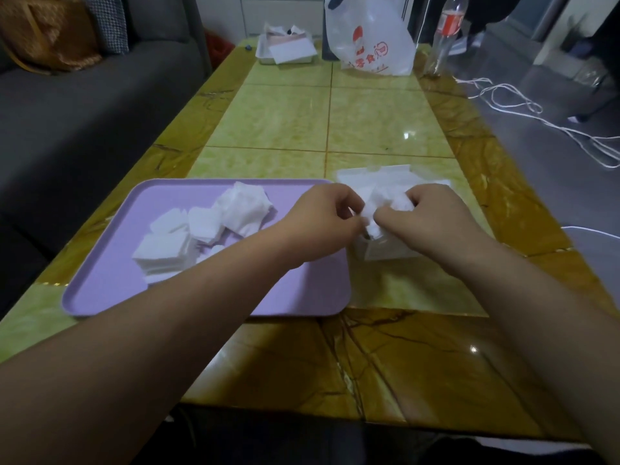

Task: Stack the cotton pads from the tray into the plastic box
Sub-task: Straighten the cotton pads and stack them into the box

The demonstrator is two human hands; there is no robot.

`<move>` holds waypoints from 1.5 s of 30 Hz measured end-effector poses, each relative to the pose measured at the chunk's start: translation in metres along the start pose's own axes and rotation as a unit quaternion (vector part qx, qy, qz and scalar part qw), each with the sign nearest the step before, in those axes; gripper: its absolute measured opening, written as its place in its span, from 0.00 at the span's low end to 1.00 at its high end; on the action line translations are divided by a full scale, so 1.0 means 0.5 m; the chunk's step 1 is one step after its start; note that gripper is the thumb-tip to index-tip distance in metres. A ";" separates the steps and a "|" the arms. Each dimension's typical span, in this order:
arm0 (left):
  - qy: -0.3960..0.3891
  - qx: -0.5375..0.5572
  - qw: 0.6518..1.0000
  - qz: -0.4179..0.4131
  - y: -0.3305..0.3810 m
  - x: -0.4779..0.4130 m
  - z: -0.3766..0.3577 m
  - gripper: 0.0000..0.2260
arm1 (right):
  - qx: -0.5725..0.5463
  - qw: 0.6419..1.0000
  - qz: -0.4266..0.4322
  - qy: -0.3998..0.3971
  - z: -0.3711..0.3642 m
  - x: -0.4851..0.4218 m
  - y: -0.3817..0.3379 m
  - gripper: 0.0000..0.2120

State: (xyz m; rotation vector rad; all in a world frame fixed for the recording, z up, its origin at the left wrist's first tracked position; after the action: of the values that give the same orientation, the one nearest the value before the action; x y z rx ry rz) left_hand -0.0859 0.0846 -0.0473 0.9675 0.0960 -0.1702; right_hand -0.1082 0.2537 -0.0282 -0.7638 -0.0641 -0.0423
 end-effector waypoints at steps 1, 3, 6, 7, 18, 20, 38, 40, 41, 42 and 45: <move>0.010 0.012 1.000 0.008 -0.003 0.001 0.001 0.07 | 0.013 1.000 0.002 -0.003 -0.002 -0.002 -0.001 0.19; 0.021 0.031 0.999 0.022 -0.008 0.002 0.001 0.10 | 0.040 0.999 0.003 -0.004 -0.005 -0.006 -0.003 0.17; 0.016 0.031 0.999 0.019 -0.009 0.002 0.000 0.09 | 0.092 0.996 -0.004 -0.013 -0.009 -0.014 0.005 0.14; 0.015 0.032 0.999 0.018 -0.010 0.002 0.000 0.09 | 0.108 0.994 -0.006 -0.013 -0.010 -0.013 0.005 0.15; -0.011 0.070 0.997 0.033 -0.007 0.007 -0.006 0.07 | 0.189 0.981 0.006 -0.047 -0.011 -0.015 -0.010 0.23; -0.019 0.099 0.994 0.037 -0.003 0.012 -0.009 0.07 | 0.220 0.975 0.010 -0.022 -0.011 -0.018 -0.016 0.24; -0.009 0.138 0.990 0.041 -0.010 0.026 -0.021 0.02 | 0.180 0.983 -0.021 -0.034 -0.045 -0.004 -0.048 0.11; 0.001 0.133 0.990 0.041 -0.011 0.026 -0.023 0.02 | 0.174 0.984 -0.029 -0.031 -0.043 -0.005 -0.047 0.11; 0.006 0.131 0.991 0.041 -0.011 0.028 -0.024 0.02 | 0.176 0.983 -0.032 -0.028 -0.041 -0.005 -0.047 0.11; 0.008 0.127 0.991 0.040 -0.011 0.029 -0.025 0.03 | 0.189 0.981 -0.034 -0.022 -0.036 -0.001 -0.050 0.10; -0.005 0.095 0.995 0.034 -0.006 0.038 -0.019 0.05 | 0.268 0.963 -0.004 0.024 -0.016 0.021 -0.079 0.11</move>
State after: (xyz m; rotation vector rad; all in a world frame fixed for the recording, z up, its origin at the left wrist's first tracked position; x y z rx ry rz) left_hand -0.0678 0.0889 -0.0580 1.1577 0.0387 -0.1226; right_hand -0.1000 0.2195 -0.0061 -0.2206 -0.0304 -0.0488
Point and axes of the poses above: each hand's wrist, its own x-axis away from the middle knuckle, its own z-axis out of the back of the hand, y = z × x, the point moved 4 cm from there along -x, towards the middle knuckle, and after that the axes turned 11 degrees about -z, right-handed, at the moved point
